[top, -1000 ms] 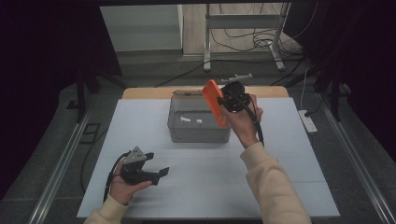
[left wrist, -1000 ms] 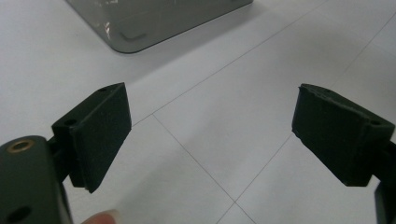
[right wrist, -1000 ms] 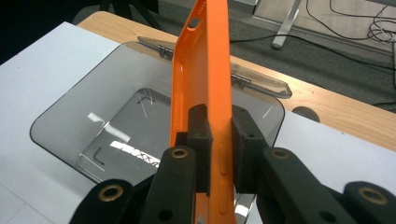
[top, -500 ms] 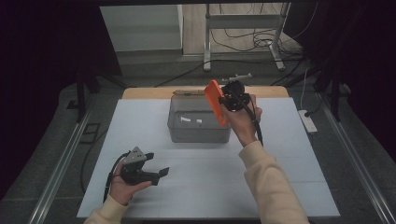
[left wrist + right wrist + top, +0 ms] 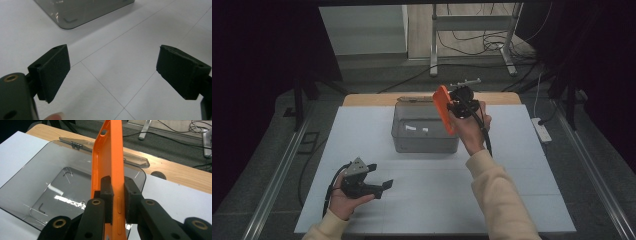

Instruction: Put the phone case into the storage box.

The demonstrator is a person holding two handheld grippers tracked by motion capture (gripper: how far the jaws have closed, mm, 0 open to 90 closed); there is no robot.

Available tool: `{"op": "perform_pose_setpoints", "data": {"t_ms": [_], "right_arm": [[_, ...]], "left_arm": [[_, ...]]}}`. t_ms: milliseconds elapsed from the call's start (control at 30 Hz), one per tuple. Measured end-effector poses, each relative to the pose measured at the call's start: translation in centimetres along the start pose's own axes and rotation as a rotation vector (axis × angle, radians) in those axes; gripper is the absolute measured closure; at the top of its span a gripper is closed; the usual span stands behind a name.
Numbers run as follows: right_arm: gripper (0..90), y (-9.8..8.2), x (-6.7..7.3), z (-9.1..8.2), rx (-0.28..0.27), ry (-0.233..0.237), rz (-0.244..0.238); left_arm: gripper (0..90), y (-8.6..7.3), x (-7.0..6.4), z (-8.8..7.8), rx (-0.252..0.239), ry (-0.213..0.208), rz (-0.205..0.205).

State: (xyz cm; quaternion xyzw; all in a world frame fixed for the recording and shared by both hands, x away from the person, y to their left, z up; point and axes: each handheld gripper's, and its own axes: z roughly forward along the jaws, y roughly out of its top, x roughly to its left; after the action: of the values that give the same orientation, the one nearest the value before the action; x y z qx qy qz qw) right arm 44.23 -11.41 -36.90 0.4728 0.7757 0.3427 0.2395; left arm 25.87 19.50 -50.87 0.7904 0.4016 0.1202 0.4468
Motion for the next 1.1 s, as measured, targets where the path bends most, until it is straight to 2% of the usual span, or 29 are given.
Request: {"op": "perform_pose_setpoints", "data": {"t_ms": [900, 1100], "right_arm": [[80.0, -0.1, -0.3, 1.1, 0.04, -0.048, 0.029], [80.0, -0.1, -0.3, 1.3, 0.045, -0.057, 0.036]], "left_arm": [[11.8, 0.0, -0.2, -0.1, 0.004, 0.007, 0.008], [11.9, 0.0, -0.1, -0.1, 0.006, 0.011, -0.002]]}}
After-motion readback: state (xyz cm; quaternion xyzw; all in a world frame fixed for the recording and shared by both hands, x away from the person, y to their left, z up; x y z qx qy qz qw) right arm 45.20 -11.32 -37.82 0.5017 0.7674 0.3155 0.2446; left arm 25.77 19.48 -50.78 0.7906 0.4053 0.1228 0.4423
